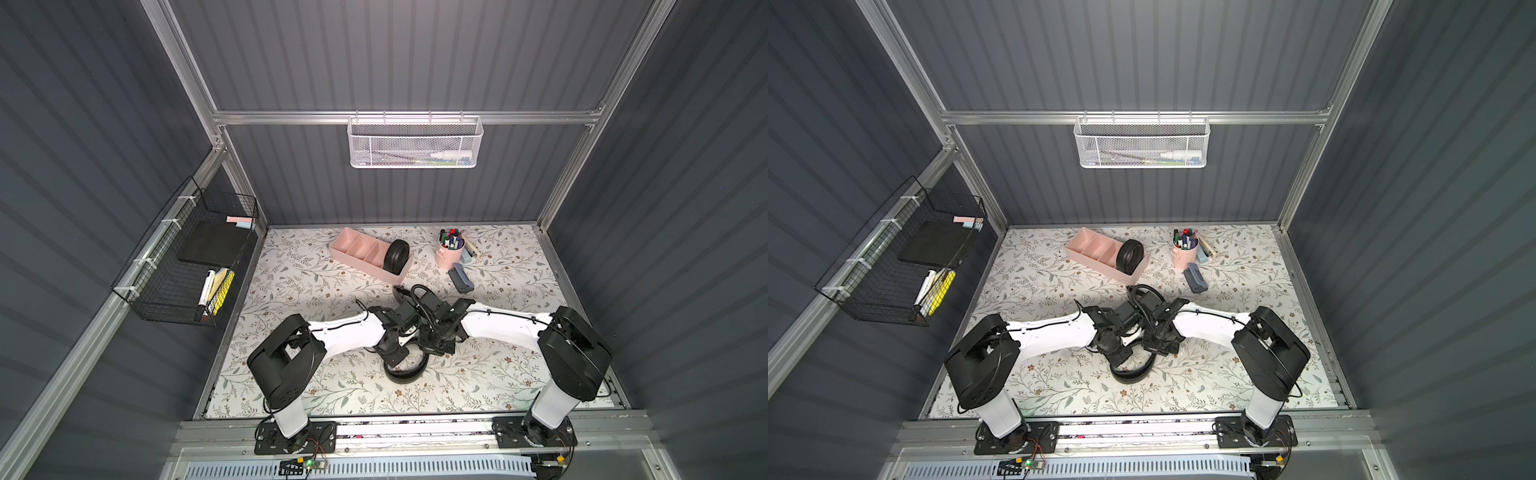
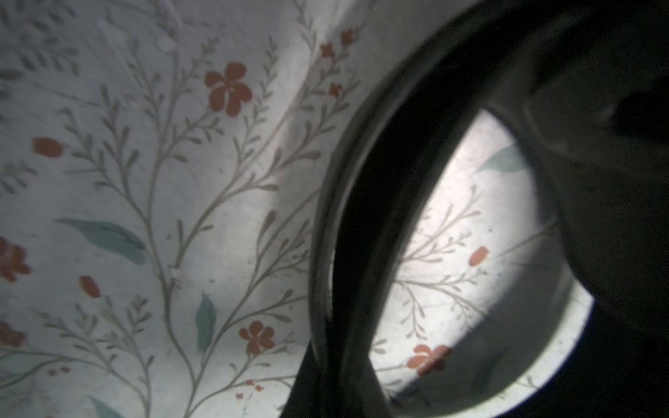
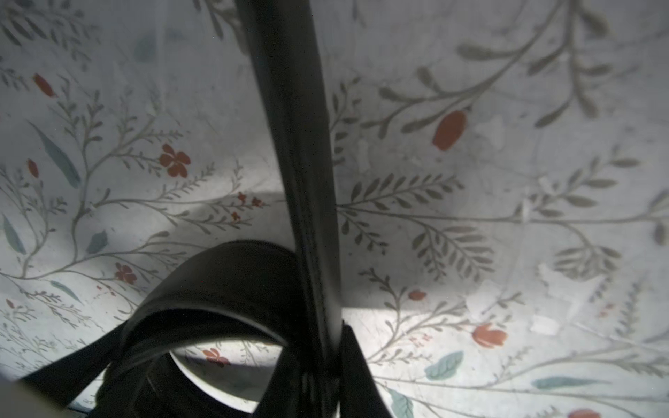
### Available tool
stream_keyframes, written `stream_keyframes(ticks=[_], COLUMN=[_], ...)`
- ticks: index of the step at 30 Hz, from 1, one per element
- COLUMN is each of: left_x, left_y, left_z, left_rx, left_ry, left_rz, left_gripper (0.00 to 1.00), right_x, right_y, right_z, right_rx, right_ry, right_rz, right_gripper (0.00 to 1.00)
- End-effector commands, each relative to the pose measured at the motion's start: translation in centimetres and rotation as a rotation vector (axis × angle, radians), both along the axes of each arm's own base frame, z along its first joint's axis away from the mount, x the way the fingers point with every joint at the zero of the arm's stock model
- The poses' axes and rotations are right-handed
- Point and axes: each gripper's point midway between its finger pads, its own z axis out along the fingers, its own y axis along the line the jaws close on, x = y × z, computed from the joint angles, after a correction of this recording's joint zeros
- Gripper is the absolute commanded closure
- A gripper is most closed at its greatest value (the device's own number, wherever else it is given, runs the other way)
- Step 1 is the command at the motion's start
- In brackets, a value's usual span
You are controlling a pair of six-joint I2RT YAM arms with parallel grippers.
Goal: Place the belts into the storage roll
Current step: Roll the belt at the center of the board.
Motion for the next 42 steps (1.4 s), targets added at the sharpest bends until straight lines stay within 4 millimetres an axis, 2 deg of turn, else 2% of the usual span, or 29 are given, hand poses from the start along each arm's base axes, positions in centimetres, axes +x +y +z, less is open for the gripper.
stream_keyframes(ticks=[1, 2, 4, 5, 7, 8, 11, 14, 15, 17, 19, 21, 22, 25, 29, 31, 34, 37, 40, 42], left_x=[-2.5, -1.8, -0.3, 0.5, 2.1, 2.9, 4.7, 5.9, 6.2, 6.6, 6.9, 7.1, 7.1, 7.5, 7.9, 8.2, 7.7, 6.5, 4.8, 3.9], left_y=[-0.3, 0.1, 1.2, 2.1, 4.3, 5.7, 10.1, 14.3, 15.0, 16.2, 17.4, 18.6, 18.9, 18.8, 16.7, 15.9, 12.5, 8.8, 5.8, 4.7], left_z=[0.5, 1.4, 3.0, 3.7, 4.9, 5.5, 7.6, 10.2, 10.8, 11.4, 11.8, 12.2, 12.2, 11.8, 10.0, 9.0, 7.7, 7.2, 6.2, 5.3], left_rx=[-0.118, -0.132, -0.145, -0.149, -0.128, -0.114, -0.053, 0.025, 0.047, 0.084, 0.101, 0.137, 0.15, 0.154, 0.073, 0.059, -0.087, -0.232, -0.256, -0.241], left_ry=[0.206, 0.186, 0.133, 0.105, 0.034, -0.01, -0.14, -0.269, -0.295, -0.331, -0.351, -0.375, -0.378, -0.378, -0.32, -0.3, -0.206, -0.124, -0.063, -0.026], left_rz=[0.057, 0.087, 0.158, 0.205, 0.301, 0.361, 0.515, 0.639, 0.653, 0.674, 0.71, 0.732, 0.728, 0.708, 0.651, 0.602, 0.508, 0.408, 0.304, 0.278], left_gripper=[0.61, 0.55, 0.51, 0.46, 0.31, 0.31, 0.31, 0.26, 0.26, 0.25, 0.25, 0.25, 0.25, 0.23, 0.21, 0.2, 0.2, 0.17, 0.17, 0.17], right_x=[-3.2, -3.1, -2.7, -2.5, -2.1, -1.9, -1.4, -1.4, -1.4, -1.7, -2.4, -2.9, -3.0, -2.4, -0.5, -0.1, 0.3, 0.5, 0.7, 0.9], right_y=[-3.4, -3.7, -3.5, -3.5, -2.7, -2.1, 1.3, 6.5, 7.7, 11.5, 14.2, 14.7, 14.1, 9.4, 4.1, 3.1, 2.5, 2.0, 1.4, 1.1], right_z=[-1.9, -1.7, -1.4, -1.3, -1.0, -0.9, -0.1, 1.4, 1.7, 2.6, 3.3, 3.4, 3.1, 1.8, 0.8, 0.9, 1.1, 0.8, 0.3, 0.3], right_rx=[-0.232, -0.248, -0.254, -0.264, -0.254, -0.246, -0.211, -0.176, -0.168, -0.139, -0.126, -0.15, -0.166, -0.221, -0.213, -0.197, -0.202, -0.206, -0.204, -0.196], right_ry=[0.012, 0.003, -0.014, -0.018, -0.03, -0.034, -0.064, -0.11, -0.116, -0.146, -0.173, -0.172, -0.167, -0.135, -0.105, -0.089, -0.101, -0.092, -0.077, -0.078], right_rz=[0.129, 0.143, 0.186, 0.199, 0.242, 0.27, 0.391, 0.557, 0.596, 0.722, 0.845, 0.918, 0.937, 0.884, 0.777, 0.76, 0.769, 0.774, 0.762, 0.756], right_gripper=[0.96, 0.97, 0.98, 0.98, 0.99, 0.99, 1.0, 1.0, 1.0, 1.0, 1.0, 1.0, 1.0, 1.0, 1.0, 1.0, 1.0, 1.0, 1.0, 1.0])
